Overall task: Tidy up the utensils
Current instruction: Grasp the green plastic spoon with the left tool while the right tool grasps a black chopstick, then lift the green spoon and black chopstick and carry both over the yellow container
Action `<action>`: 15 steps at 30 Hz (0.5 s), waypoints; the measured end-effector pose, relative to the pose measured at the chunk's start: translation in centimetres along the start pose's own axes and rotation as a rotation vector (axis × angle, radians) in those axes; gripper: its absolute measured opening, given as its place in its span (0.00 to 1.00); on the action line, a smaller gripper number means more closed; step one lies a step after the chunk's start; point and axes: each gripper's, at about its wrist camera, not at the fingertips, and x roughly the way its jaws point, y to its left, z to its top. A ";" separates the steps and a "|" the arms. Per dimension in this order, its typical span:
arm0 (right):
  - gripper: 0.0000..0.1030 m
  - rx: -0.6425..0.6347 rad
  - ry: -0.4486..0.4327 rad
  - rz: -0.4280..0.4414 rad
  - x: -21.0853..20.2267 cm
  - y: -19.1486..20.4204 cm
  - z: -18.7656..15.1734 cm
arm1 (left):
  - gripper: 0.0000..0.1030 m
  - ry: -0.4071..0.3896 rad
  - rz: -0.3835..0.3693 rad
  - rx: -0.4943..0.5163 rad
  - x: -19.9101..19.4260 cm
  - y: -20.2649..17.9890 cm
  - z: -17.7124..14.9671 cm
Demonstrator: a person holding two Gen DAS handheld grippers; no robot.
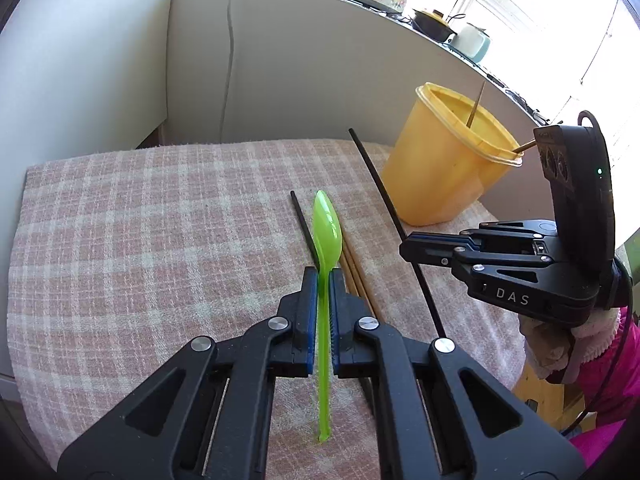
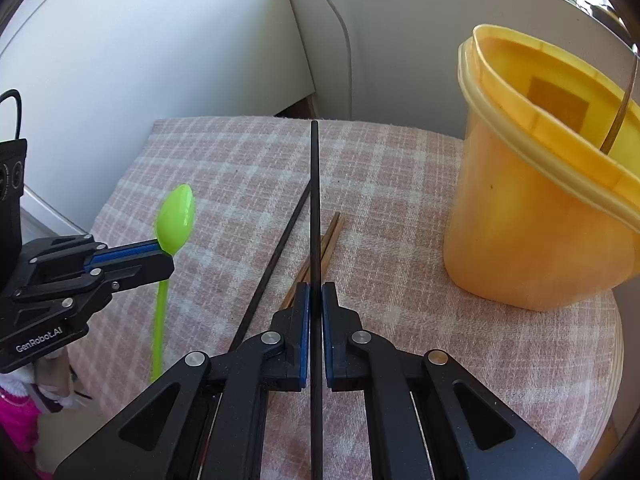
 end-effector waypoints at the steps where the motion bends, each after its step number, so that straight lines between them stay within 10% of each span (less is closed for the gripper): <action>1: 0.04 -0.004 -0.017 0.001 -0.7 0.1 0.0 | 0.02 -0.017 -0.003 0.007 -0.6 -0.2 0.2; 8: 0.04 -0.024 -0.148 -0.002 -5.6 0.2 0.0 | 0.02 -0.074 -0.011 0.052 -2.7 -1.4 1.7; 15: 0.04 -0.023 -0.190 -0.018 -8.2 -0.4 -0.9 | 0.17 0.168 0.030 -0.002 4.2 -1.5 0.5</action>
